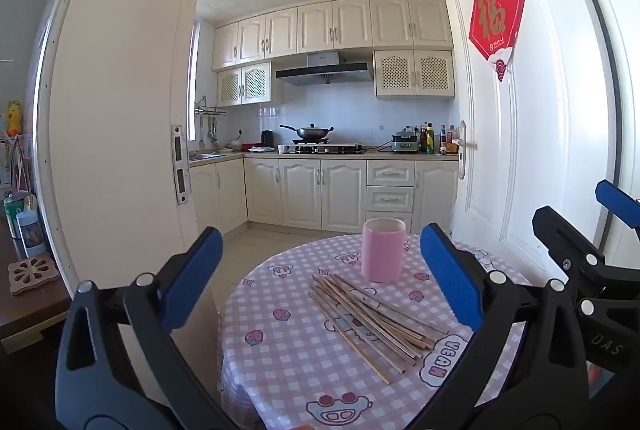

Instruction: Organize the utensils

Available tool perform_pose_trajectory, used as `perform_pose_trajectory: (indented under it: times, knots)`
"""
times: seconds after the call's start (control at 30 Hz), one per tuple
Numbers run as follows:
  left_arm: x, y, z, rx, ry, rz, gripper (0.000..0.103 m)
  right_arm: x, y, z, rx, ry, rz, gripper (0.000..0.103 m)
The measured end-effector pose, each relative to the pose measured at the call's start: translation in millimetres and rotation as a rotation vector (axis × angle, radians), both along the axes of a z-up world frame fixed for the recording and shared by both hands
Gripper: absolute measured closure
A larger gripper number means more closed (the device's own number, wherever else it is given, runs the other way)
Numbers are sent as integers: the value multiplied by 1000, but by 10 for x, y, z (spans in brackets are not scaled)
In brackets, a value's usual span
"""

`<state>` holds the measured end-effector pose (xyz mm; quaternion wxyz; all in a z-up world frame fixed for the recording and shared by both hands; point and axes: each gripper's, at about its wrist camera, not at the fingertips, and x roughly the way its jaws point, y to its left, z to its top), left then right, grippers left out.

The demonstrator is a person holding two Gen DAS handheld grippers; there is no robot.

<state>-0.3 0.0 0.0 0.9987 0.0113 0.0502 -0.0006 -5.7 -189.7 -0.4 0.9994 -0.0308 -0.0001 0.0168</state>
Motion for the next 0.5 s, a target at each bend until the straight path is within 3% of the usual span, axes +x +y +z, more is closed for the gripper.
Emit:
perform_pose_trajectory:
  times: [0.5]
  knots:
    - [2,2,0,6,-1,2,6,-1,-4,-30,3,-3,-1,7]
